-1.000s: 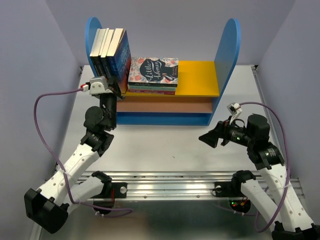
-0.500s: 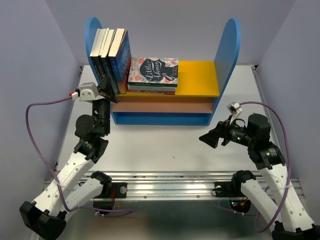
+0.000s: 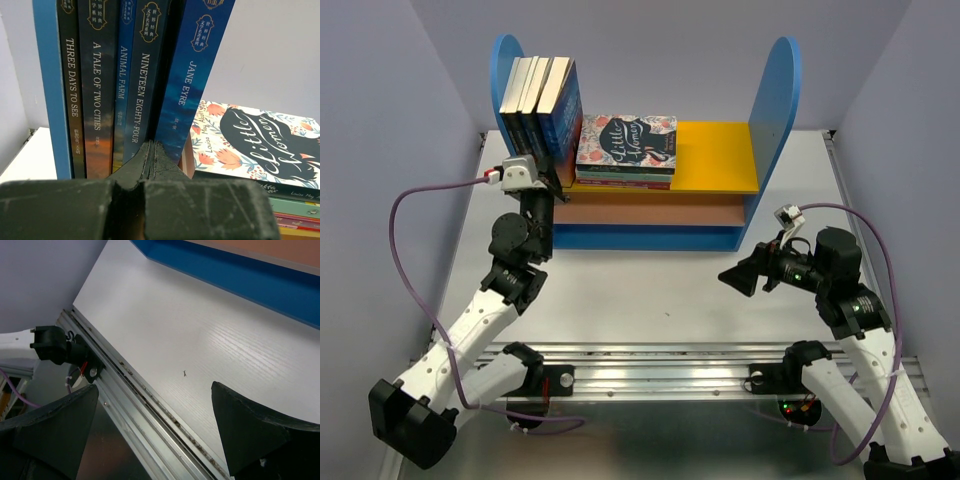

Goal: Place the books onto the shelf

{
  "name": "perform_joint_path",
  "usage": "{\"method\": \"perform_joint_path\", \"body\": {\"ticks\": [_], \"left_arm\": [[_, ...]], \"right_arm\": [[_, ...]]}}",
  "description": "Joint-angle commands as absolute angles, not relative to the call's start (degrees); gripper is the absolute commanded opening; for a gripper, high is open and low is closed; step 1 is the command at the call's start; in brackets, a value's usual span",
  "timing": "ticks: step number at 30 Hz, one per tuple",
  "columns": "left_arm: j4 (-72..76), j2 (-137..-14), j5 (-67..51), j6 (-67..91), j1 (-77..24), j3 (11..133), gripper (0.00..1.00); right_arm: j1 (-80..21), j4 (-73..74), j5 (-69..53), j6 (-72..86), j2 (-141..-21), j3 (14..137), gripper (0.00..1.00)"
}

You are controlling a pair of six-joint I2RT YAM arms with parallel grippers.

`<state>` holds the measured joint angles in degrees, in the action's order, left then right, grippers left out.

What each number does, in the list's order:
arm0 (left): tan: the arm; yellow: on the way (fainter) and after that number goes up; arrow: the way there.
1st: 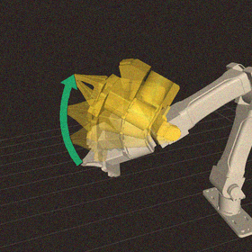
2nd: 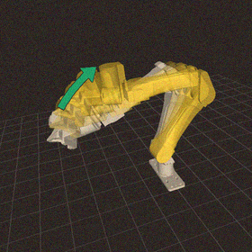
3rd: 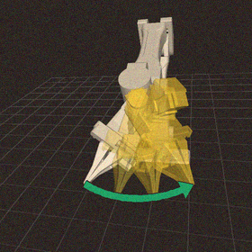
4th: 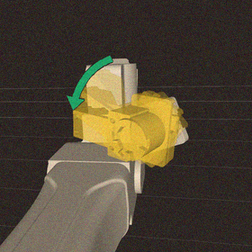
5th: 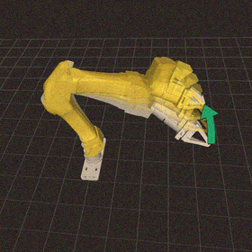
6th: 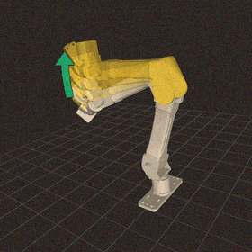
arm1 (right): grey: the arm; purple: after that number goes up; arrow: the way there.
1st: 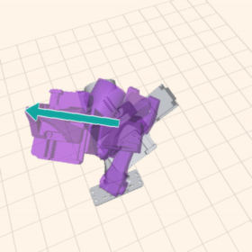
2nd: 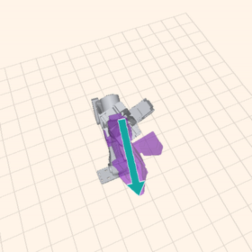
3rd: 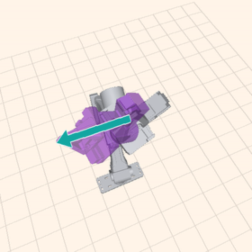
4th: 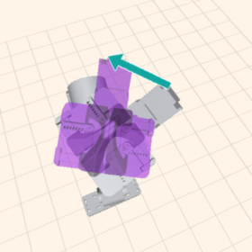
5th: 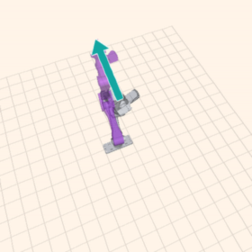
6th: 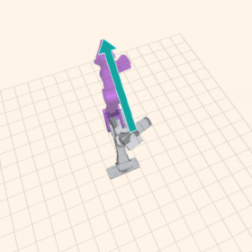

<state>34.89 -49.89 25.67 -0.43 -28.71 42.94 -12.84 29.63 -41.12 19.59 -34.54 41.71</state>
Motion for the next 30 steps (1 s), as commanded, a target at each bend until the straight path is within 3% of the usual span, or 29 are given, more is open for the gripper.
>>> {"method": "perform_joint_path", "body": {"ticks": [1,14,19,20,21,22,25,26,27,30], "left_arm": [[37.79,-50.36,27.42,-1.85,-27.34,45.79,0.0],[37.18,-48.35,19.62,-0.53,-25.14,45.18,0.0],[35.08,-41.94,14.77,8.15,-25.14,41.67,0.0],[33.94,-39.31,14.42,9.48,-25.22,41.23,0.07],[32.36,-38.16,14.07,10.88,-25.22,41.48,0.25],[27.91,-36.06,13.71,13.94,-25.22,42.79,0.63],[18.33,-33.32,14.85,18.79,-25.22,44.73,0.81],[15.85,-32.09,17.38,21.77,-25.22,45.95,0.93],[10.51,-31.56,18.88,24.67,-25.22,46.58,0.99],[-0.4,-31.11,29.68,31.79,-25.22,51.14,0.99]], "right_arm": [[-12.92,28.39,-41.13,18.81,-34.01,42.8,1.0],[-12.92,30.49,-41.31,18.37,-34.1,44.56,1.0],[-12.92,34.09,-40.87,16.27,-34.27,49.2,1.0],[-12.92,35.06,-39.3,15.65,-34.71,50.44,1.0],[-12.92,35.94,-38.68,14.51,-35.24,51.58,1.0],[-12.92,36.82,-38.41,14.15,-36.38,52.9,1.0],[-12.92,36.48,-38.41,14.76,-38.66,53.96,1.0],[-12.92,36.3,-38.41,14.85,-40.24,54.92,0.99],[-12.92,35.78,-38.06,14.85,-40.95,55.63,0.95],[-12.92,35.42,-37.09,15.11,-43.84,60.09,0.89]]}}
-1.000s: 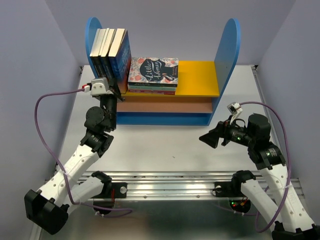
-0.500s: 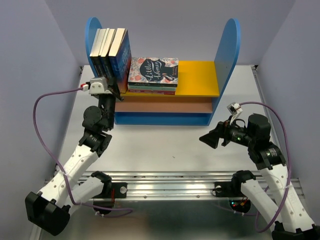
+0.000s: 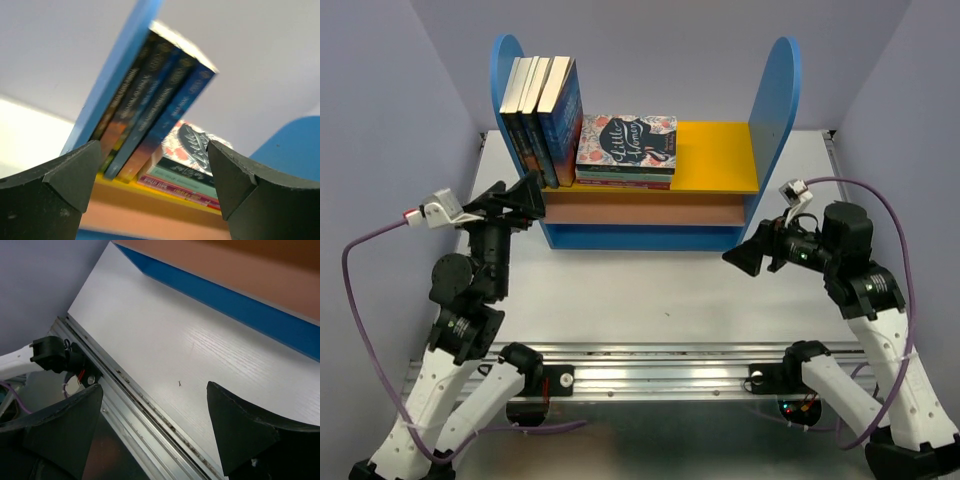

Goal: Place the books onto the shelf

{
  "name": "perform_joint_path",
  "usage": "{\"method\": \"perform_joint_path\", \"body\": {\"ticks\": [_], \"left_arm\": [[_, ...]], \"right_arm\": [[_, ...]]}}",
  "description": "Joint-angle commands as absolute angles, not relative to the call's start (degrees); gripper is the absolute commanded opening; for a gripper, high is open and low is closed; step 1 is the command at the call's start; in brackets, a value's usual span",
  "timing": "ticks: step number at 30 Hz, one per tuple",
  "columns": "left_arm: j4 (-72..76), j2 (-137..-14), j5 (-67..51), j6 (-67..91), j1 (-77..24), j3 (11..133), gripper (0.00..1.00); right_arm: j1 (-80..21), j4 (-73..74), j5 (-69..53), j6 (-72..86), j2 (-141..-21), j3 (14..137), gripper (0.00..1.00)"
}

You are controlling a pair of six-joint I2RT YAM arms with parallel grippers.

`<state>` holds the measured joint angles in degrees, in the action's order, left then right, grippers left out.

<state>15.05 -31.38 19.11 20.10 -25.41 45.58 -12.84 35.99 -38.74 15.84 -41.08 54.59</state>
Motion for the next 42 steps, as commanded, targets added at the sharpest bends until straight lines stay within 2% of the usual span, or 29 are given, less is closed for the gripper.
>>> {"method": "perform_joint_path", "body": {"ticks": [1,3,4,6,7,9,13,17,21,25,29,32,34,42], "left_arm": [[-9.05,-31.64,35.8,36.43,-25.22,53.94,0.99],[-17.8,-33.04,42.24,42.33,-25.22,57.11,0.99],[-25.85,-34.0,44.97,44.89,-25.22,58.61,0.99],[-30.83,-36.64,48.86,48.85,-25.22,62.47,0.99],[-32.33,-37.35,49.13,49.22,-25.22,63.19,0.99],[-31.82,-38.84,48.61,49.13,-25.14,64.33,0.99],[-30.76,-39.81,48.69,49.48,-25.14,64.43,0.99],[-29.18,-40.86,49.83,48.26,-24.96,62.93,0.99],[-27.95,-42.8,47.55,45.88,-22.51,62.67,0.99],[-23.58,-45.08,39.75,41.59,-14.44,62.49,0.99],[-19.17,-50.43,22.55,37.88,1.71,61.96,0.99],[-14.61,-53.16,16.99,35.87,5.18,61.09,0.97],[-10.12,-53.96,15.39,35.42,5.62,60.38,0.97],[-8.71,-64.68,9.67,33.22,7.29,68.11,0.99]], "right_arm": [[-12.92,35.59,-37.35,15.2,-44.64,61.51,0.82],[-12.92,35.42,-37.18,15.56,-46.49,65.47,0.73],[-12.92,35.16,-36.83,15.73,-46.93,66.7,0.6],[-12.92,34.81,-35.69,16.0,-49.2,70.46,0.45],[-12.92,35.33,-35.25,16.17,-50.26,71.79,0.32],[-15.02,35.86,-32.01,16.7,-53.87,75.22,0.21],[-21.42,34.98,-24.46,17.23,-57.82,78.48,0.19],[-40.63,37.0,-8.12,16.26,-66.07,85.67,0.18],[-48.68,37.97,10.23,15.9,-72.31,90.86,0.17],[-48.69,40.6,18.79,16.78,-76.11,95.35,0.18],[-49.22,44.2,28.64,17.32,-77.34,98.26,0.18],[-49.22,46.23,34.18,15.39,-79.18,99.84,0.19],[-49.22,44.83,34.19,15.12,-79.98,99.58,0.24],[-38.6,41.67,22.26,10.74,-88.23,105.46,0.25]]}}
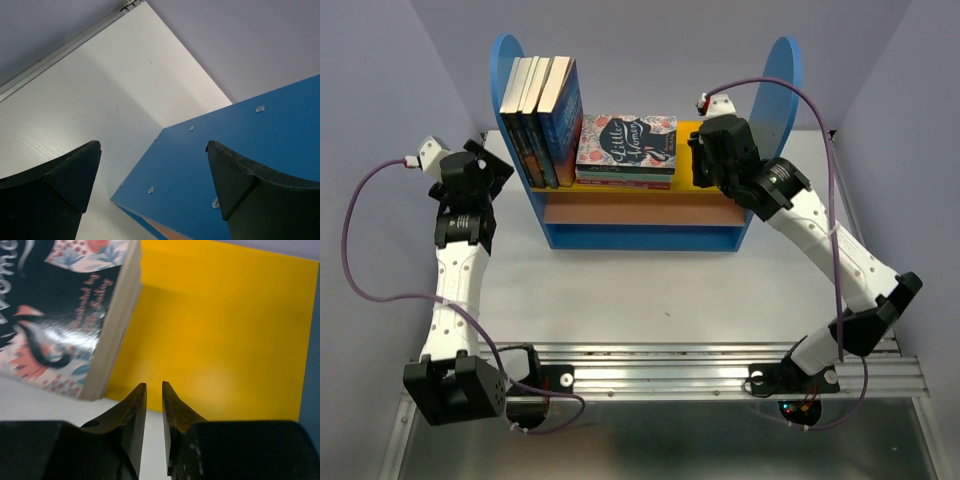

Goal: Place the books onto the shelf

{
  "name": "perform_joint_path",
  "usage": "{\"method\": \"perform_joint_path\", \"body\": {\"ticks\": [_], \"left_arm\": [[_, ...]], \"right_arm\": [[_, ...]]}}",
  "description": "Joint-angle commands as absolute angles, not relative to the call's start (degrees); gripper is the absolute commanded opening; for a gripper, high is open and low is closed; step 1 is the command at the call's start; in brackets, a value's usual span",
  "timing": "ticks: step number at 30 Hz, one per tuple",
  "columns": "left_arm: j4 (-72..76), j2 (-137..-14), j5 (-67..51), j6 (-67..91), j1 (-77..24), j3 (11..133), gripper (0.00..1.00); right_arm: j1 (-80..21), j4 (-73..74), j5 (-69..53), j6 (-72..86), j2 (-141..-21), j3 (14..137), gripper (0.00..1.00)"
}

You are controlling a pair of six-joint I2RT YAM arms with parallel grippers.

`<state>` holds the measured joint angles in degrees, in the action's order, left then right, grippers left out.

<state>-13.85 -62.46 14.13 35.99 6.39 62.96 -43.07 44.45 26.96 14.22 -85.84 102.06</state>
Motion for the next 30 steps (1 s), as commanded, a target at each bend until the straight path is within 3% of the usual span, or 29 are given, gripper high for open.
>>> {"method": "perform_joint_path", "body": {"ticks": [1,12,15,24,30], "left_arm": [[-7.48,-65.38,8.88,33.14,8.34,68.38,0.99],[-3.61,-78.82,-7.36,32.87,11.95,75.23,0.99],[-2.2,-80.68,-9.93,32.08,11.95,74.71,0.99],[1.93,-84.46,-13.18,31.91,11.95,72.16,0.99],[3.34,-87.09,-17.22,31.55,11.95,71.99,0.99]], "right_arm": [[-38.06,41.49,20.93,9.85,-89.03,106.16,0.25],[-35.25,41.31,13.29,5.54,-97.82,111.53,0.26],[-35.24,41.05,9.68,4.83,-98.79,111.27,0.31],[-35.24,39.29,4.93,2.82,-99.32,109.16,0.3],[-35.24,36.66,-4.63,0.97,-100.19,108.63,0.25]]}}
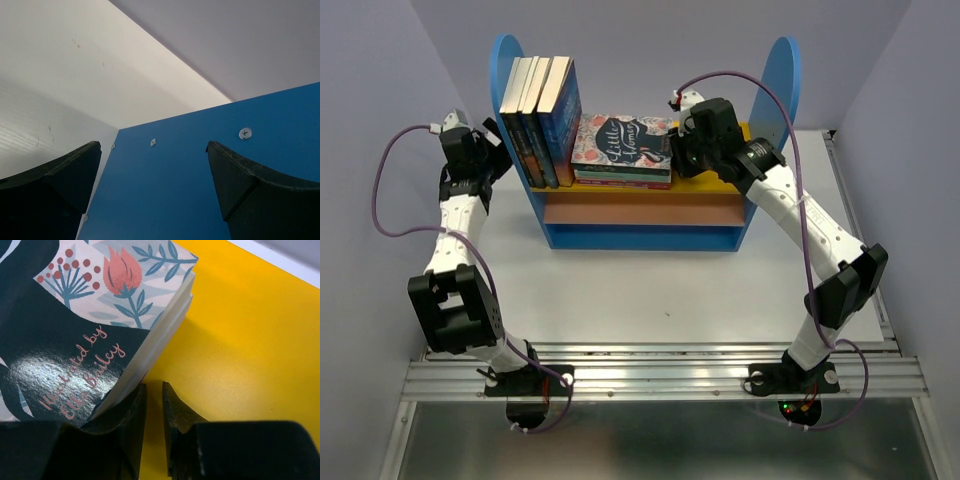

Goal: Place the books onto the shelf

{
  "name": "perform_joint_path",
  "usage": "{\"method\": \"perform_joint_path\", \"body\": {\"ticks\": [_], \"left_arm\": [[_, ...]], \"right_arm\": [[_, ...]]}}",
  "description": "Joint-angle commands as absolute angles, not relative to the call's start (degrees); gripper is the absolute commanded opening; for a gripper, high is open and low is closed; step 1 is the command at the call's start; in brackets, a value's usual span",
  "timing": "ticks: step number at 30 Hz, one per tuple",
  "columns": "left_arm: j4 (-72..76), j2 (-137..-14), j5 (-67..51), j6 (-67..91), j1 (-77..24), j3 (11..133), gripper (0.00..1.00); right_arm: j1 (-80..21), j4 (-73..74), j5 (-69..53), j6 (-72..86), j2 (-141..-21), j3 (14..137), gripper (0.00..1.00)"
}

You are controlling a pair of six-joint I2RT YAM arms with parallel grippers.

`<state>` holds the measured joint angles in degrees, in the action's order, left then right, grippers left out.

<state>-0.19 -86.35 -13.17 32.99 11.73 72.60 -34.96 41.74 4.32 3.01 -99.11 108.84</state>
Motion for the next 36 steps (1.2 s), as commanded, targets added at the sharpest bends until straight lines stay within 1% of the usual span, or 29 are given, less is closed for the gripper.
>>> {"method": "perform_joint_path", "body": {"ticks": [1,4,10,15,19,24,26,28,29,30,32,33,34,35,36], "left_arm": [[3.43,-87.27,-17.57,31.64,11.95,71.81,0.99],[4.57,-87.54,-19.24,31.64,11.87,70.32,0.99],[7.12,-87.19,-21.71,30.76,8.71,69.08,0.98],[7.21,-86.05,-20.83,29.89,7.82,68.38,0.98],[6.59,-85.17,-19.43,29.53,7.73,68.38,0.98],[5.8,-84.29,-18.72,29.36,7.73,69.17,0.98],[3.96,-84.29,-17.76,29.35,7.73,69.78,0.98],[0.63,-83.68,-11.55,29.53,7.73,71.36,0.99],[-0.86,-83.67,-11.51,29.53,7.82,72.06,0.99],[-3.14,-82.98,-6.99,30.49,7.82,72.77,0.99],[-8.42,-81.74,-2.57,31.46,7.82,75.31,0.99],[-9.74,-79.91,2.41,32.51,7.82,76.37,0.99],[-12.28,-78.76,4.55,32.87,7.82,76.81,0.99],[-13.78,-76.31,8.75,33.39,7.91,77.25,0.99],[-15.45,-75.07,10.35,34.01,7.91,77.69,0.99]], "right_arm": [[-35.24,36.39,-6.49,0.88,-100.28,108.55,0.24],[-35.24,36.21,-11.33,1.14,-101.16,109.42,0.24],[-35.24,36.47,-9.93,1.49,-103.71,111.62,0.23],[-35.24,35.43,-13.79,1.67,-105.03,112.59,0.22],[-35.24,35.68,-11.88,2.11,-104.94,112.76,0.21],[-35.24,34.37,-9.33,1.76,-101.96,109.6,0.21],[-35.24,34.37,-5.47,2.9,-101.25,109.25,0.21],[-35.24,34.1,-0.1,4.3,-99.85,108.72,0.23],[-35.24,33.67,3.13,4.83,-99.84,108.37,0.23],[-35.24,33.4,5.6,5.7,-98.89,107.85,0.25],[-35.24,33.4,14.03,8.08,-98.09,106.88,0.28],[-35.24,33.49,16.76,9.04,-96.87,106.09,0.29],[-35.24,33.57,21.57,10.36,-96.07,105.65,0.29],[-35.24,33.49,23.62,10.81,-95.11,105.12,0.29],[-35.24,33.57,25.03,11.16,-94.14,104.68,0.3]]}}
